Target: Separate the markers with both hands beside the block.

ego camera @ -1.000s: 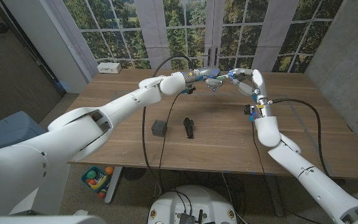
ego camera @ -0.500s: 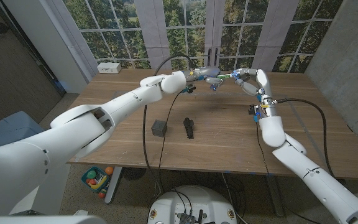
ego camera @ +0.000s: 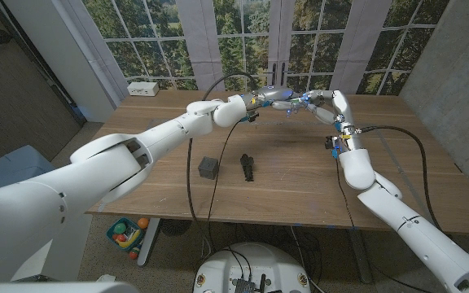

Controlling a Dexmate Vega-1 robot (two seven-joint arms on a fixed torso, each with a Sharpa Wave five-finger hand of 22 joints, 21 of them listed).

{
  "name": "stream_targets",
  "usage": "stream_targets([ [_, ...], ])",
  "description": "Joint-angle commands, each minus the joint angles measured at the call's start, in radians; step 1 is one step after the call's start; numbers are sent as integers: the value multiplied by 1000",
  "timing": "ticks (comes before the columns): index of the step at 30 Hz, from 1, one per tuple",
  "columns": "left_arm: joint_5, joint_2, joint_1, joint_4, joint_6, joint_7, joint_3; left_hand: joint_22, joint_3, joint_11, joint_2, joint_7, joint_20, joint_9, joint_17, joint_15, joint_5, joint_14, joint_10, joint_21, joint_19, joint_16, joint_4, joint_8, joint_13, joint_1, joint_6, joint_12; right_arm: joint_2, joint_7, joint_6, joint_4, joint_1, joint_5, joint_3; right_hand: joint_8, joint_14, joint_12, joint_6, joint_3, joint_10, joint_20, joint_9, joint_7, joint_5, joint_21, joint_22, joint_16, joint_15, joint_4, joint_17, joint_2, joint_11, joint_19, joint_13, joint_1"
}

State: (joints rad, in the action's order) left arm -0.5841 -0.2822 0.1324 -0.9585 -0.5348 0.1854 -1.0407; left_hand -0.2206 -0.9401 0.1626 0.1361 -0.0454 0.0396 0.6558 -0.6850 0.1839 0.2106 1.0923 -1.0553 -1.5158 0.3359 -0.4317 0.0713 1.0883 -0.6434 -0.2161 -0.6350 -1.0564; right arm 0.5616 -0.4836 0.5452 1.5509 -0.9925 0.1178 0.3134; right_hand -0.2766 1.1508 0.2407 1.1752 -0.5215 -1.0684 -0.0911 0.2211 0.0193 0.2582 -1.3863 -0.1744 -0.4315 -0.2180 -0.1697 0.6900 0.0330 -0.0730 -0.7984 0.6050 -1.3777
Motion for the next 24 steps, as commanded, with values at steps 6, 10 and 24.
stream_targets([
  [6,-130,20,-63,136,-146,282,-76,-58,-61,-106,76,-115,72,221,6,45,-23,129,-325,-63,99,2,-10,209,226,-112,-122,38,-10,-9,21,-35,21,-15,-4,3,2,6,-15,-11,-11,-134,10,-2,-6,4,-5,0,2,2,2,-1,18,-9,10,5],
  [10,-115,5,-55,94,-121,237,-69,-81,-93,-139,80,-129,98,326,50,47,-37,151,-357,-67,103,28,-57,284,299,-184,-147,57,-7,-12,30,-40,22,-16,-9,2,0,7,-11,-13,-13,-134,11,-1,-6,5,-5,1,-3,-2,2,-1,17,-9,12,-2],
  [24,-81,-4,-51,51,-61,107,-54,-139,-91,-167,72,-130,121,583,73,49,3,172,-383,-66,150,47,-147,460,355,-303,-191,-91,-1,-78,-17,-14,-8,17,-52,-2,21,7,2,-6,-34,-133,15,2,-11,3,-6,-2,0,5,-9,-8,23,-17,8,6],
])
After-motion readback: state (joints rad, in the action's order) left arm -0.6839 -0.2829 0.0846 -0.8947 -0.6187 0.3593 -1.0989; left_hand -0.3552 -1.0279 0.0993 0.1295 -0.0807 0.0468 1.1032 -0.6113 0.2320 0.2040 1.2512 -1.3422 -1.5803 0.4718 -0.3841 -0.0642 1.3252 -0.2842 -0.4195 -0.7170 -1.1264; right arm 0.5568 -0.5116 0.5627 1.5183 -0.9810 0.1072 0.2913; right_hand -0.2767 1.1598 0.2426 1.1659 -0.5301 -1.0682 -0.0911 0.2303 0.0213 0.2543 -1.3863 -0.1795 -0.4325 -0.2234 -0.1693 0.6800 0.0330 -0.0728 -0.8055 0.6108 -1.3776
